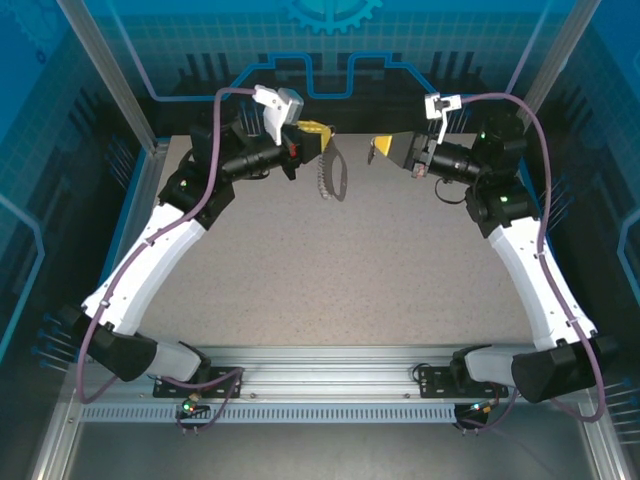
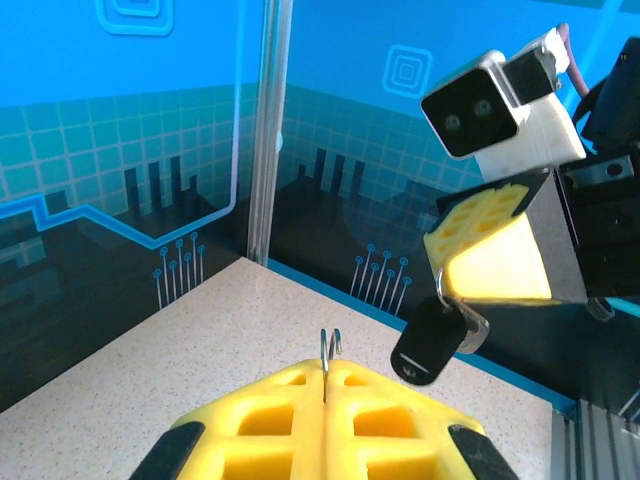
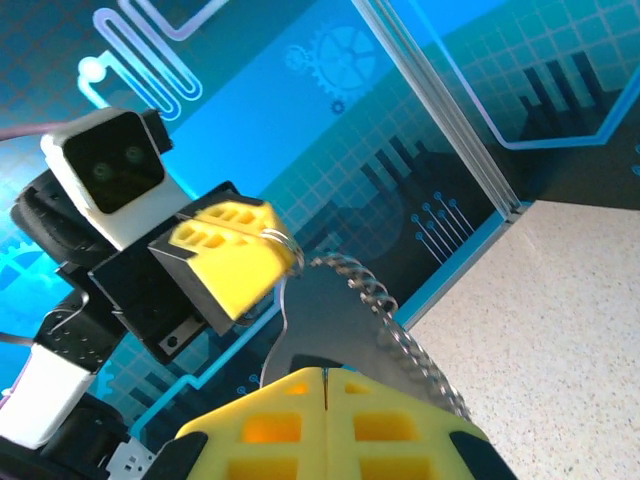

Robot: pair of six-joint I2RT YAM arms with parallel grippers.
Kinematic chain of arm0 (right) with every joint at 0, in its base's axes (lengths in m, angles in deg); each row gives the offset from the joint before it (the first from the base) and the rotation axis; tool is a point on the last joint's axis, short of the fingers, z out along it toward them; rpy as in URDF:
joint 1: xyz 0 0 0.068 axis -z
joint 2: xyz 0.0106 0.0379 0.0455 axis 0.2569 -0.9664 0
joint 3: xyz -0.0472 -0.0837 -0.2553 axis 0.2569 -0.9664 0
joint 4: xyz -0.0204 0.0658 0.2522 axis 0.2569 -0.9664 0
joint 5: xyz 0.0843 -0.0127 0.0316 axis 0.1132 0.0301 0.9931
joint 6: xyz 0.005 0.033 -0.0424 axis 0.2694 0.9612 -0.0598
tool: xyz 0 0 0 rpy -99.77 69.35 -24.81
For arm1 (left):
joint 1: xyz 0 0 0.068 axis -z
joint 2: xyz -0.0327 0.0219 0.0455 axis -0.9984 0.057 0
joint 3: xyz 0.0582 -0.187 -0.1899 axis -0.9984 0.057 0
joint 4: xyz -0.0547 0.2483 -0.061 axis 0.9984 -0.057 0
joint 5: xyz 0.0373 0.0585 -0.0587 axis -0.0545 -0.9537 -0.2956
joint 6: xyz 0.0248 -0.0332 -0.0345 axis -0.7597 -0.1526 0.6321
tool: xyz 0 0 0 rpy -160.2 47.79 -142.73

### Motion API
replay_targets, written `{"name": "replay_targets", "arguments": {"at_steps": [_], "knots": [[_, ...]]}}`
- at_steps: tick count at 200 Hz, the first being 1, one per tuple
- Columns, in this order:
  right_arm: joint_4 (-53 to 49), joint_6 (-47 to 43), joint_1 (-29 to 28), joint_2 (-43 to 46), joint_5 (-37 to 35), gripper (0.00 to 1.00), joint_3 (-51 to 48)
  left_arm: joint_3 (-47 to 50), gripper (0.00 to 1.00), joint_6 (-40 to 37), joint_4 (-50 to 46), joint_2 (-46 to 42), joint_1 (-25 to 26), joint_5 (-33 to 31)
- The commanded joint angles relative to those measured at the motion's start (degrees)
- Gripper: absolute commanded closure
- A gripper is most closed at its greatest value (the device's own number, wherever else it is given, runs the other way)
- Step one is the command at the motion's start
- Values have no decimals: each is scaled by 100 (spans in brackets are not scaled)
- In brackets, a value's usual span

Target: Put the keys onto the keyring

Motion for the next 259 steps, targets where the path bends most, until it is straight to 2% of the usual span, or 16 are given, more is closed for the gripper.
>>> {"name": "replay_targets", "arguments": {"at_steps": [1, 120, 259], "knots": [[-40, -28, -54, 88, 203, 100, 311, -359, 100, -261, -230, 57, 138, 237], [-716, -763, -832, 234, -577, 100, 715, -389, 100, -502, -459, -104, 558, 315], [-740, -866, -1112, -12, -890, 100, 859, -420, 100, -625, -571, -103, 649, 250]]}}
